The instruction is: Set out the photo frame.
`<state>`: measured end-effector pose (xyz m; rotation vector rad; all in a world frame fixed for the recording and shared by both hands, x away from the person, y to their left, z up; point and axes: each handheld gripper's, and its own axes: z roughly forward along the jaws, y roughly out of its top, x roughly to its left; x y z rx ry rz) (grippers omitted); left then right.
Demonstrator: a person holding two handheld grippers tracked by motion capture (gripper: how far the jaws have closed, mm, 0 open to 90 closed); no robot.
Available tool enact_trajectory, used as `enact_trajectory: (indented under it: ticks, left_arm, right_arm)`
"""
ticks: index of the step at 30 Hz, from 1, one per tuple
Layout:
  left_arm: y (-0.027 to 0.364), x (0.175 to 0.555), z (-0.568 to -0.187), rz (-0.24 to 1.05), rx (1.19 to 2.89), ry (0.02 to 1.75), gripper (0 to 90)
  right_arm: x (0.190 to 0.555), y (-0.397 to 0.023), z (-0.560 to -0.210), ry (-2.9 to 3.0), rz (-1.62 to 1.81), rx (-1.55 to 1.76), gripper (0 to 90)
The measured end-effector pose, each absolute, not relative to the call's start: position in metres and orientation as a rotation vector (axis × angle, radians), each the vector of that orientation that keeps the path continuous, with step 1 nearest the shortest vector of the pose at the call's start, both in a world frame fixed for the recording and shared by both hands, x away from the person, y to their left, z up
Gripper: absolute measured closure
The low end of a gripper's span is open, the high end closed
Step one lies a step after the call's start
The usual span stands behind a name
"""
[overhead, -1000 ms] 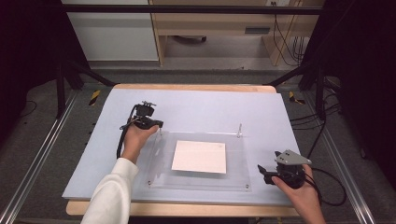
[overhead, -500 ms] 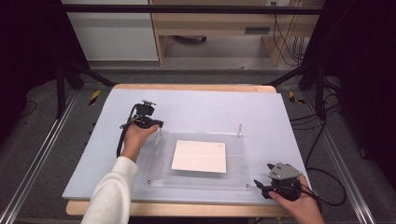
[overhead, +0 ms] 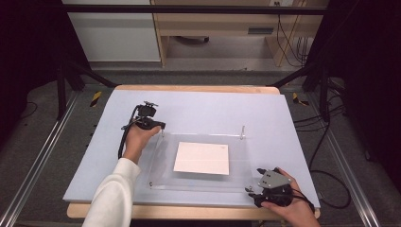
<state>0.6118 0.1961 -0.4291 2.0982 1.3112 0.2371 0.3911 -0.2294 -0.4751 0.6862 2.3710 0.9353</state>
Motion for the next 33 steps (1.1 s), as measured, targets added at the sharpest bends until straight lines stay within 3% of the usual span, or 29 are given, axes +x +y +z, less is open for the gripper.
enact_trajectory:
  ticks: [10, 24, 33]
  left_arm:
    - [0.197, 0.613, -0.43, 0.229, 2.087, 1.313, 84.5]
    - [0.197, 0.614, -0.431, 0.231, 2.084, 1.308, 84.6]
    - [0.195, 0.611, -0.43, 0.291, 2.082, 1.31, 81.6]
  right_arm:
    - [0.391, -0.217, -0.47, 2.307, 0.948, 0.587, 24.1]
    - [0.389, -0.207, -0.462, 2.267, 0.946, 0.463, 37.8]
    - [0.391, -0.205, -0.455, 2.276, 0.937, 0.468, 40.6]
